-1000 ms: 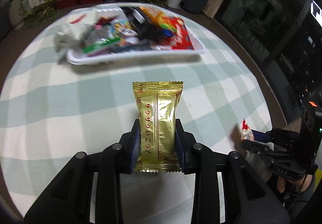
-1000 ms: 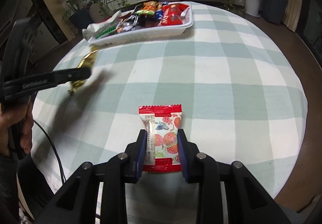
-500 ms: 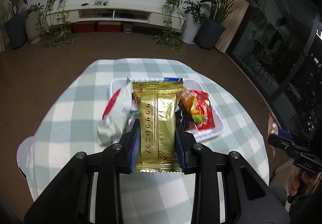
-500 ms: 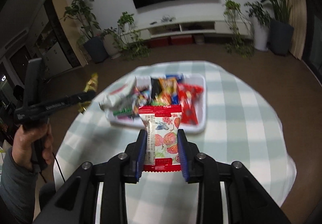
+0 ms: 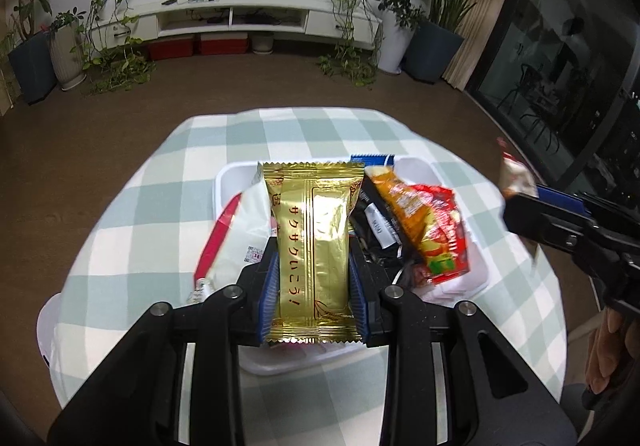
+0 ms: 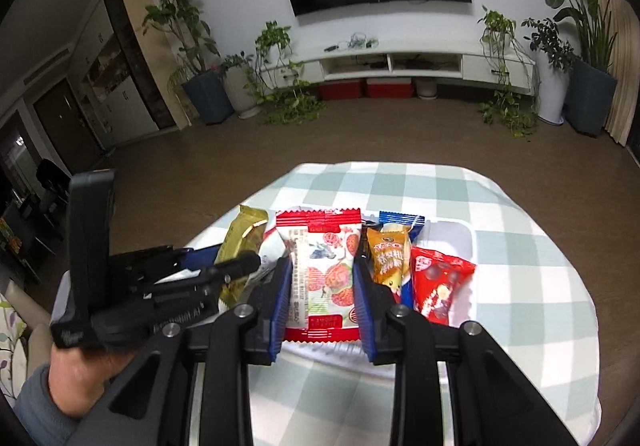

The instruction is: Organize snacks

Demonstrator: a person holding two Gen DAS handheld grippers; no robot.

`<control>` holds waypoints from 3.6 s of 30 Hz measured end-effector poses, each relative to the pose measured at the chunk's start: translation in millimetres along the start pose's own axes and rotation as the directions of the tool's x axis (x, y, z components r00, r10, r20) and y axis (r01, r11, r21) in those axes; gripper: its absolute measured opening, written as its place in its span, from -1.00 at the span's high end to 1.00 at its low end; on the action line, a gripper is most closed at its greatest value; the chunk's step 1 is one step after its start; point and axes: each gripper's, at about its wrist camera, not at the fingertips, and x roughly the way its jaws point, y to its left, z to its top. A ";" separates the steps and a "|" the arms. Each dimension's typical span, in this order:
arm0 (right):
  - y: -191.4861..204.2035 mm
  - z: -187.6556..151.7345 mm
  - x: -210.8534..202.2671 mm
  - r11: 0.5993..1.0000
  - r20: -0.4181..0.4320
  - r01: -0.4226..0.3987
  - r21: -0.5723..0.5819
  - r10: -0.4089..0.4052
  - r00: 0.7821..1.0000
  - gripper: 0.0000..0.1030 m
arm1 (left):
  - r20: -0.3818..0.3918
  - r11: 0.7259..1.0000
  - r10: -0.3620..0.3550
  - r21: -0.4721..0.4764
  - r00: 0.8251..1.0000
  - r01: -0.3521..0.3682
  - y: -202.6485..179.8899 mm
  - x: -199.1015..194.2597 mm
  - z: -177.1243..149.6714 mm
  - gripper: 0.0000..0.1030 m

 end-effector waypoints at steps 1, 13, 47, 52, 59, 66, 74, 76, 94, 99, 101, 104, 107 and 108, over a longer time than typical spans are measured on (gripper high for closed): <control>-1.2 0.2 8.3 1.000 -0.012 0.008 0.003 -0.008 1.000 0.38 | -0.004 1.000 0.004 -0.004 1.000 -0.004 1.4 6.9 -1.2 0.44; -3.0 4.7 69.2 0.999 -0.078 0.035 -0.024 -0.037 0.996 0.37 | -0.056 1.000 0.021 -0.006 0.998 -0.021 14.6 70.5 -8.0 0.44; -6.4 2.5 65.5 0.992 -0.043 0.115 -0.054 -0.118 0.992 -0.05 | 0.029 0.998 0.062 0.022 0.998 -0.063 -5.1 31.6 -19.5 -0.46; -10.9 -4.6 30.0 0.994 0.020 0.107 -0.004 -0.107 0.994 -0.35 | 0.095 0.994 0.099 0.028 0.991 -0.102 -19.0 -7.7 -34.8 -0.90; -4.5 -35.4 -60.0 0.991 0.276 0.126 0.055 -0.136 0.952 -0.83 | 0.283 0.968 0.200 0.089 0.938 -0.234 -60.4 -85.1 -71.5 -0.99; 21.1 -76.3 -154.9 0.987 0.520 0.157 0.033 -0.151 0.841 -1.00 | 0.393 0.905 0.384 0.017 0.835 -0.425 -105.8 -153.8 -114.0 -0.99; 44.8 -120.6 -213.8 0.972 0.580 0.235 0.003 -0.193 0.792 -1.00 | 0.318 0.935 0.345 -0.038 0.883 -0.352 -126.0 -185.6 -149.7 -0.99; 44.8 -130.4 -218.0 0.967 0.561 0.254 0.020 -0.222 0.797 -1.00 | 0.301 0.936 0.348 -0.049 0.888 -0.350 -128.0 -189.1 -156.9 -0.99; 27.3 -206.9 -182.7 0.967 0.318 0.231 0.107 -0.253 0.914 -1.00 | 0.124 0.950 0.310 -0.080 0.943 -0.302 -120.6 -158.7 -210.3 -0.99; 29.6 -213.3 -175.4 0.966 0.283 0.235 0.104 -0.255 0.925 -1.00 | 0.112 0.948 0.313 -0.094 0.943 -0.303 -114.0 -155.3 -213.0 -0.99; 30.8 -214.8 -173.9 0.966 0.273 0.238 0.101 -0.257 0.927 -1.00 | 0.109 0.948 0.313 -0.099 0.943 -0.303 -111.9 -155.0 -214.1 -0.99; 32.6 -218.3 -171.8 0.965 0.257 0.243 0.093 -0.259 0.931 -1.00 | 0.095 0.948 0.310 -0.107 0.946 -0.300 -107.9 -152.4 -216.5 -0.99; 33.6 -220.6 -168.5 0.965 0.238 0.245 0.093 -0.260 0.936 -1.00 | 0.085 0.949 0.305 -0.111 0.948 -0.295 -105.4 -149.2 -219.2 -0.99; 33.8 -221.5 -167.5 0.965 0.233 0.245 0.093 -0.261 0.937 -1.00 | 0.082 0.949 0.305 -0.111 0.949 -0.295 -104.3 -147.7 -219.8 -0.99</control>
